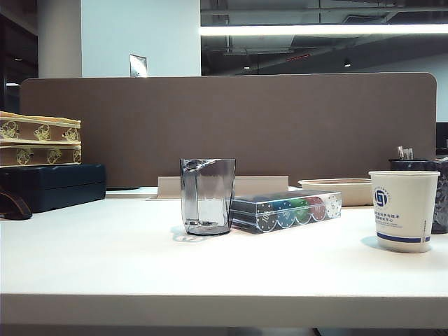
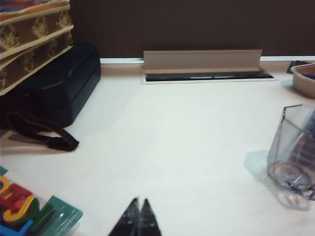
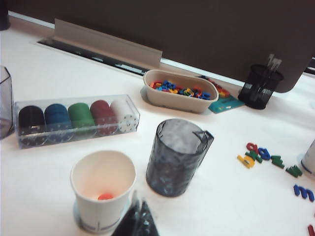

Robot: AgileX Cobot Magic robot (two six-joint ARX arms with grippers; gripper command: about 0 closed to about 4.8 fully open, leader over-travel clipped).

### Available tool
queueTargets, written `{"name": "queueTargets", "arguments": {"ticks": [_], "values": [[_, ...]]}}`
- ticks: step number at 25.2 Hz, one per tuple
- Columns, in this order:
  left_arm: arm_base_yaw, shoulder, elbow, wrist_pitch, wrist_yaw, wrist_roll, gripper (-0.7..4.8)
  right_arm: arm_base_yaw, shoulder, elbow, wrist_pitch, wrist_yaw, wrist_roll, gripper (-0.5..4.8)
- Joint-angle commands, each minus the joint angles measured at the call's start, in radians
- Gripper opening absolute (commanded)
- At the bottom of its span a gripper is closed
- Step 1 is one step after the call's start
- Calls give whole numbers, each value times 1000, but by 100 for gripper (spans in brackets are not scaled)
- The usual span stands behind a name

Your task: Pick up the letter "c" and put it in the paper cup.

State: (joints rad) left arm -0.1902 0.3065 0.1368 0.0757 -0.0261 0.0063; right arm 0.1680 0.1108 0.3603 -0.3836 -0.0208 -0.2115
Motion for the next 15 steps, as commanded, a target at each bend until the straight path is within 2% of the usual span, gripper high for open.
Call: {"name": "queueTargets", "arguments": {"ticks": [1,5,11,15], "values": [[-1,-4,-25,62,-25,9,-4,0,0,-39,94,30,-2,-5],[-1,-5,-43,100,-34,23,-4,0,-1,-74,157,85,-2,-5],[-1,-5,-56,98,-34,23,-4,0,0,-100,159,137,-2,-5],[-1,-4,-69,98,-46,23,-4,0,-1,-162,249,160,2,-5]]}}
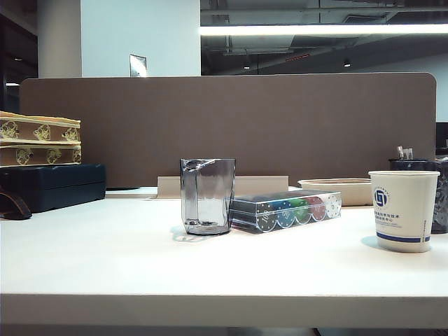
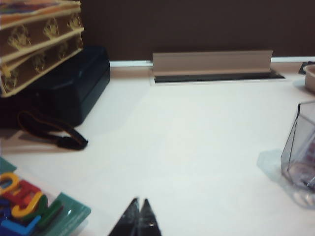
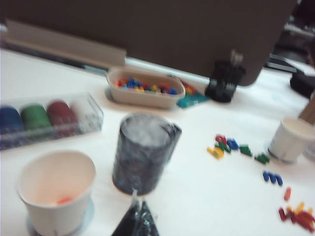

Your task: Pick up the letter "c" and put it in the paper cup.

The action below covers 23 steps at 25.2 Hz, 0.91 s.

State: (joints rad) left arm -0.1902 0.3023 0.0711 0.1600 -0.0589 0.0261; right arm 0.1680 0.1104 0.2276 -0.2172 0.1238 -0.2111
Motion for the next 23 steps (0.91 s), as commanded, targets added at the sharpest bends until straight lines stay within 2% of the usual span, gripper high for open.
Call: {"name": "queueTargets", "arguments": {"ticks": [1,23], "values": [[-1,0,-4,14,-16,3,-4,0,0,-56,114,16,2,-5],[-1,1,-66,60,-34,3,-4,0,-1,-183,168,6,70,-5]]}}
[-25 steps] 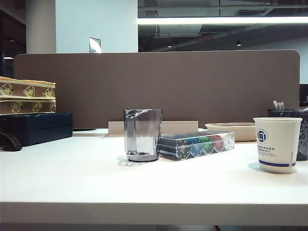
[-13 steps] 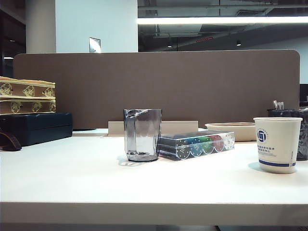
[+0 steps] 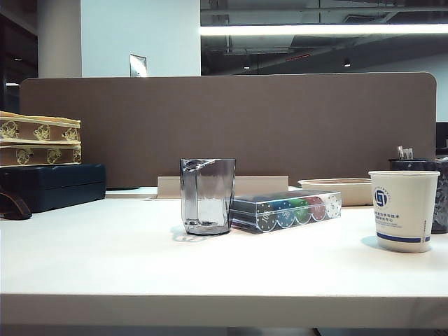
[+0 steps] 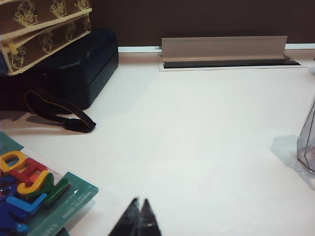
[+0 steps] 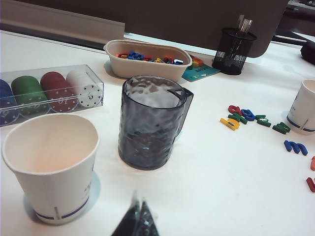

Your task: Pick up the letter "c" and put it in the paper cup.

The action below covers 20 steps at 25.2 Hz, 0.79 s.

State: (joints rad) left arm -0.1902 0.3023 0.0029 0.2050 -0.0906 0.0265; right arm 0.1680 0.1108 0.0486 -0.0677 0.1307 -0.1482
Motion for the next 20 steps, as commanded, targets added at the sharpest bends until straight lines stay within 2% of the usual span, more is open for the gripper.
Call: {"name": "queueTargets", "arguments": {"ticks": [1,20], "values": [[-1,1,2,14,-3,3,-4,0,-1,-6,19,-1,7,-5],[-1,1,2,-28,0,0,-4,-1,-3,-35,46,9,24,-5]]}}
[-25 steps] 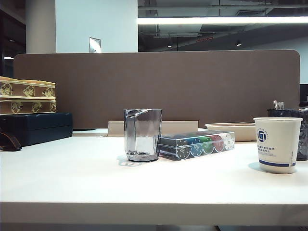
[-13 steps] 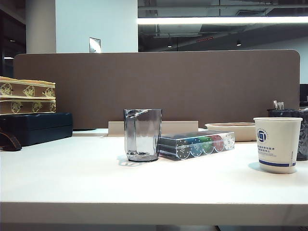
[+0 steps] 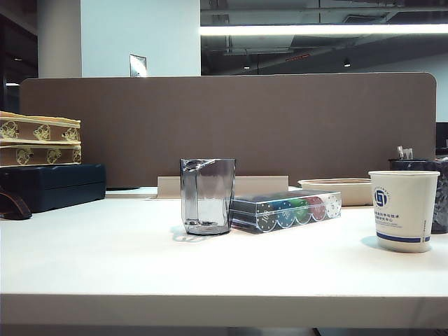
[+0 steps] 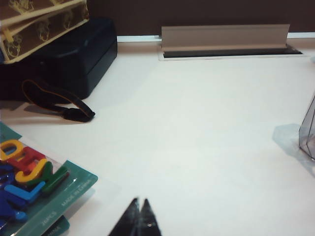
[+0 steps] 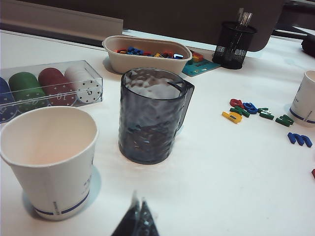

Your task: Pick up the letter "c" and put it in the paper cup.

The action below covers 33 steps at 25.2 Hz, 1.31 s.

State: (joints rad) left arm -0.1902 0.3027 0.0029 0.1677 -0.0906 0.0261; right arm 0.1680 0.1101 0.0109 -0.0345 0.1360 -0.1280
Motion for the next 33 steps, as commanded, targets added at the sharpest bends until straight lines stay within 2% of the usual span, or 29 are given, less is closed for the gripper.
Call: {"name": "queueTargets", "arguments": {"ticks": [1,11,20,23,27,33], "values": [[-1,1,2,9,0,0,-4,-1,-2,2,13,4,4,-5],[-1,1,2,9,0,0,-4,0,-2,2,13,1,4,-5],[-1,-145,2,-21,0,1,-4,0,-2,2,10,1,4,-5],[-1,-211,2,-73,0,3,-4,0,-2,2,10,1,4,-5],[-1,-304,2,-211,4,3,-4,0,-2,2,10,1,4,-5],[0,-301,2,-223,8,3,-3,0,-3,2,9,1,4,-5]]}}
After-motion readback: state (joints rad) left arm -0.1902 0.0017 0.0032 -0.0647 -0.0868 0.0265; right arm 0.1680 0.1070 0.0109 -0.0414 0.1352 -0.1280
